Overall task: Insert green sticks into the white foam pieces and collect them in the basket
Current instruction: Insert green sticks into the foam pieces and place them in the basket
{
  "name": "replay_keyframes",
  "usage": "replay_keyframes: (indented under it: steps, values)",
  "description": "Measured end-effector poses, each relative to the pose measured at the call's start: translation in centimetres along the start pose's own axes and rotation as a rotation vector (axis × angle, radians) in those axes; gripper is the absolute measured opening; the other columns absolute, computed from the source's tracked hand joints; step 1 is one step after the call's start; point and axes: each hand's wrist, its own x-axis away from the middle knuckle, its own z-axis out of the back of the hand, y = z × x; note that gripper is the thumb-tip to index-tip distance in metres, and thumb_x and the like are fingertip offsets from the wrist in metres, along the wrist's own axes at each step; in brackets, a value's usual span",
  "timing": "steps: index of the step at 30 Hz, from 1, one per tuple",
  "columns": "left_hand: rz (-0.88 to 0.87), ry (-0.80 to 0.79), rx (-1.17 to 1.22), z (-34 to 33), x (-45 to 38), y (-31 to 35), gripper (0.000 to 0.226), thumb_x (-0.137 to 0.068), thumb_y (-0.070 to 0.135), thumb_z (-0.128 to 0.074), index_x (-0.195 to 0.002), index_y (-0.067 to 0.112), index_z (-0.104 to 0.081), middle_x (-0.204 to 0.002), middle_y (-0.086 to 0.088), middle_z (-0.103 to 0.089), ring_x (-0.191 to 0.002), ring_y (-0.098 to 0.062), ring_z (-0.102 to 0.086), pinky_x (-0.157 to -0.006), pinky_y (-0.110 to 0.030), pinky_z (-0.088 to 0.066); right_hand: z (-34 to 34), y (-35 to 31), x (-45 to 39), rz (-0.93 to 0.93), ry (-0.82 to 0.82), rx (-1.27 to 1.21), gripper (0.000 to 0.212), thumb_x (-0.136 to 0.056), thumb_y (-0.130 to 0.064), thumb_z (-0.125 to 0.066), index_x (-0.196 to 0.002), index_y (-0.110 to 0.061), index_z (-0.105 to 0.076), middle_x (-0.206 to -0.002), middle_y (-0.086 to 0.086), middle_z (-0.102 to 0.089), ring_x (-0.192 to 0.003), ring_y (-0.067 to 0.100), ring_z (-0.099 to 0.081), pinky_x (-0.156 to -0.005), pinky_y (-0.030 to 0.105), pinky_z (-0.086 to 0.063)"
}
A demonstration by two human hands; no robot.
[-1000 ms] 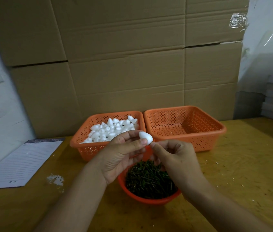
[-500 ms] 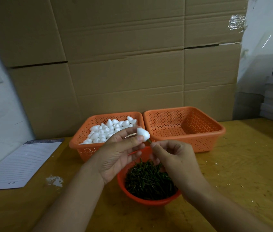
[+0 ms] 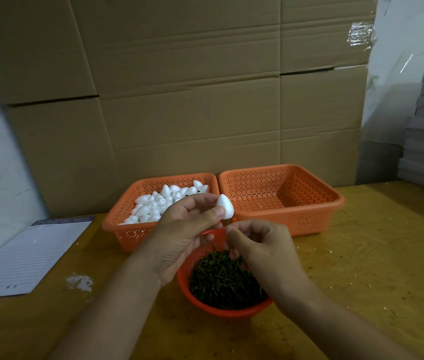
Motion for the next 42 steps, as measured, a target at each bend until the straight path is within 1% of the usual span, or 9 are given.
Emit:
replay_keyframes:
  steps: [3, 8, 15, 19, 23, 29, 34, 38, 42]
  values:
    - [-0.017, 0.023, -0.091, -0.25, 0.08, 0.09, 0.048, -0.066, 0.032, -0.085, -0.11, 0.021, -0.071, -0.104, -0.001, -0.077, -0.086, -0.008, -0.069, -0.073, -0.026, -0.052, -0.04, 0.12, -0.03, -0.001, 0.002, -0.005, 0.016, -0.091, -0.015, -0.069, -0.076, -0.013, -0.075, -0.063, -0.001, -0.07, -0.054, 0.004, -0.06, -0.051, 0.016, -0.043]
    - [-0.027, 0.021, -0.174, -0.28, 0.23, 0.21, 0.049, -0.071, 0.033, -0.087, -0.115, 0.02, -0.069, -0.105, 0.0, -0.077, -0.089, -0.007, -0.069, -0.075, -0.029, -0.049, -0.02, 0.23, 0.03, 0.015, 0.012, 0.014, 0.018, -0.091, -0.016, -0.069, -0.074, -0.013, -0.076, -0.065, 0.002, -0.071, -0.055, 0.006, -0.059, -0.052, 0.021, -0.045]
    - [-0.021, -0.012, -0.131, -0.36, 0.29, 0.23, 0.056, -0.064, 0.034, -0.084, -0.115, 0.02, -0.068, -0.105, 0.0, -0.077, -0.086, -0.006, -0.07, -0.068, -0.02, -0.053, 0.11, 0.08, 0.11, 0.047, -0.005, -0.011, 0.018, -0.092, -0.013, -0.068, -0.076, -0.012, -0.077, -0.063, 0.002, -0.071, -0.052, 0.004, -0.056, -0.05, 0.017, -0.042]
    - [-0.018, -0.023, -0.078, -0.45, 0.28, 0.13, 0.044, -0.064, 0.033, -0.085, -0.106, 0.024, -0.074, -0.107, -0.001, -0.077, -0.086, -0.007, -0.07, -0.065, -0.02, -0.053, 0.24, 0.04, 0.05, 0.068, -0.007, -0.017, 0.02, -0.092, -0.013, -0.068, -0.074, -0.015, -0.077, -0.065, 0.002, -0.071, -0.054, 0.011, -0.056, -0.05, 0.023, -0.043]
    - [-0.019, -0.036, -0.053, -0.58, 0.25, 0.0, 0.033, -0.071, 0.03, -0.086, -0.103, 0.03, -0.077, -0.107, -0.002, -0.076, -0.084, -0.007, -0.068, -0.066, -0.019, -0.053, 0.21, 0.14, -0.07, 0.068, 0.011, -0.019, 0.021, -0.092, -0.012, -0.068, -0.074, -0.015, -0.077, -0.065, 0.001, -0.072, -0.053, 0.007, -0.056, -0.049, 0.02, -0.043]
    - [-0.04, 0.043, -0.007, -0.29, 0.07, 0.12, 0.039, -0.071, 0.035, -0.085, -0.108, 0.034, -0.074, -0.103, 0.001, -0.073, -0.084, -0.01, -0.067, -0.063, -0.023, -0.052, 0.32, 0.34, -0.28, 0.059, 0.066, -0.034, 0.015, -0.089, -0.015, -0.072, -0.074, -0.014, -0.076, -0.059, -0.002, -0.068, -0.051, 0.0, -0.058, -0.05, 0.013, -0.042]
    - [-0.04, 0.045, -0.02, -0.3, 0.03, 0.09, 0.042, -0.065, 0.044, -0.086, -0.104, 0.036, -0.074, -0.1, 0.002, -0.074, -0.083, -0.009, -0.067, -0.063, -0.022, -0.052, 0.17, 0.72, -0.27, 0.028, 0.111, 0.007, 0.012, -0.085, -0.019, -0.076, -0.073, -0.016, -0.075, -0.06, -0.002, -0.067, -0.053, 0.003, -0.057, -0.051, 0.016, -0.041]
    - [-0.031, 0.042, -0.057, -0.34, 0.09, -0.01, 0.039, -0.065, 0.041, -0.089, -0.101, 0.034, -0.075, -0.099, 0.001, -0.075, -0.081, -0.007, -0.068, -0.063, -0.022, -0.053, 0.2, 0.79, -0.18, 0.014, 0.104, 0.023, 0.014, -0.084, -0.019, -0.078, -0.072, -0.016, -0.074, -0.061, -0.002, -0.068, -0.052, 0.001, -0.056, -0.049, 0.014, -0.041]
    - [-0.028, 0.049, -0.079, -0.38, 0.15, -0.02, 0.046, -0.058, 0.04, -0.091, -0.1, 0.029, -0.075, -0.1, 0.001, -0.076, -0.081, -0.008, -0.069, -0.064, -0.02, -0.054, 0.17, 0.86, -0.15, -0.004, 0.096, 0.04, 0.014, -0.083, -0.02, -0.078, -0.07, -0.016, -0.074, -0.064, 0.0, -0.07, -0.055, 0.005, -0.06, -0.052, 0.017, -0.045]
